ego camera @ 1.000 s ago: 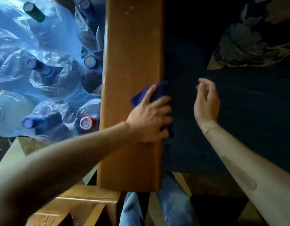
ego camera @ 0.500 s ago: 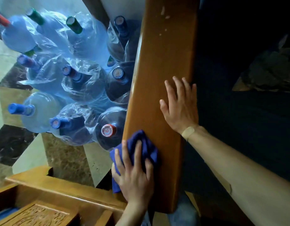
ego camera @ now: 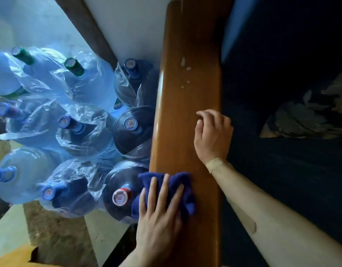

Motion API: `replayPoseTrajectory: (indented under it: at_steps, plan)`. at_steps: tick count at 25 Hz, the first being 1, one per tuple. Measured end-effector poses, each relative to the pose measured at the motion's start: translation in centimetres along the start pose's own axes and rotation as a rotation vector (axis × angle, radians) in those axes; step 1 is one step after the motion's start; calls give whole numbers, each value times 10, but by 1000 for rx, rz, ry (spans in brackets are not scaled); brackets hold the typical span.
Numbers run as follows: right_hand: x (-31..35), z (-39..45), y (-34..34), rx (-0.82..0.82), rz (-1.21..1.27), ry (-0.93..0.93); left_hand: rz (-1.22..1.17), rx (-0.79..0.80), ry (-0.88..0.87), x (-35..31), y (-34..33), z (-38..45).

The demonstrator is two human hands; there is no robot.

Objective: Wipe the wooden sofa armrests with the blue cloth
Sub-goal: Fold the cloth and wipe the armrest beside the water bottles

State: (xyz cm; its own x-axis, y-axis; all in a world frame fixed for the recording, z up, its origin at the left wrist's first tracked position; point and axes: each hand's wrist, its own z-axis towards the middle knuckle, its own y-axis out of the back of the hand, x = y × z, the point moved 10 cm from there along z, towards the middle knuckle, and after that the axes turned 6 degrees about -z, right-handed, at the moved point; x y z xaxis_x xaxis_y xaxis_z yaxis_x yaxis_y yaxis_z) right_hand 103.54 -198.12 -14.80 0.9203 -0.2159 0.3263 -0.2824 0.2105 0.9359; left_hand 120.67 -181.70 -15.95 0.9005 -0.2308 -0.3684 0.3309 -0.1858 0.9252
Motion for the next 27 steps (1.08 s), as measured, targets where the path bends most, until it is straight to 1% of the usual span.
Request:
replayPoseTrajectory:
  at_steps: [1, 2, 3, 4, 5, 7, 8, 10, 11, 13, 14, 15, 16, 18, 19, 20, 21, 23, 24, 25, 27]
  plan:
    - [1, 3, -3, -15, -4, -43, 15, 48, -66, -7, -4, -7]
    - [1, 2, -6, -17, -1, -59, 7, 72, -108, -7, -9, 6]
    - [2, 3, -8, -17, 0, -55, 18, 49, -128, -5, -7, 36]
    - [3, 3, -8, -15, -7, -47, 28, 3, -124, -1, 0, 78]
    - [3, 3, -6, -8, -16, -49, 10, -49, -78, 6, 10, 128]
    - [5, 5, -6, 28, -7, -77, -39, -77, -4, 21, 23, 240]
    - [8, 5, -9, 57, -16, -75, -10, -70, -34, 24, 28, 291]
    - [11, 7, -16, 79, -118, -24, 80, -21, -137, 23, 28, 376]
    - [11, 9, -19, 83, -162, 0, 64, -26, -120, 24, 32, 403]
    - [13, 8, -24, 113, -200, 26, -37, -62, 37, 40, 39, 412]
    - [13, 7, -26, 141, -213, 30, -58, -74, 102, 43, 37, 397]
    - [13, 6, -28, 164, -224, 32, -52, -66, 119, 41, 34, 368]
    - [13, 5, -28, 175, -221, 36, -19, -50, 55, 31, 29, 332]
    - [13, 4, -25, 180, -160, 38, 52, 45, -140, 11, 19, 265]
    - [12, 6, -23, 177, -141, 20, 42, 68, -175, 13, 21, 260]
    - [10, 7, -24, 177, -147, 2, -22, 64, -152, 20, 23, 275]
    - [10, 7, -25, 186, -166, -2, -89, 28, -49, 31, 31, 300]
    - [15, 8, -25, 185, -170, 5, -266, -62, 223, 58, 46, 363]
    - [16, 9, -25, 166, -166, 6, -360, -88, 309, 68, 50, 399]
    - [14, 9, -25, 153, -161, 9, -427, -100, 353, 76, 52, 437]
    - [19, 9, -24, 128, -147, 36, -390, -106, 351, 83, 66, 499]
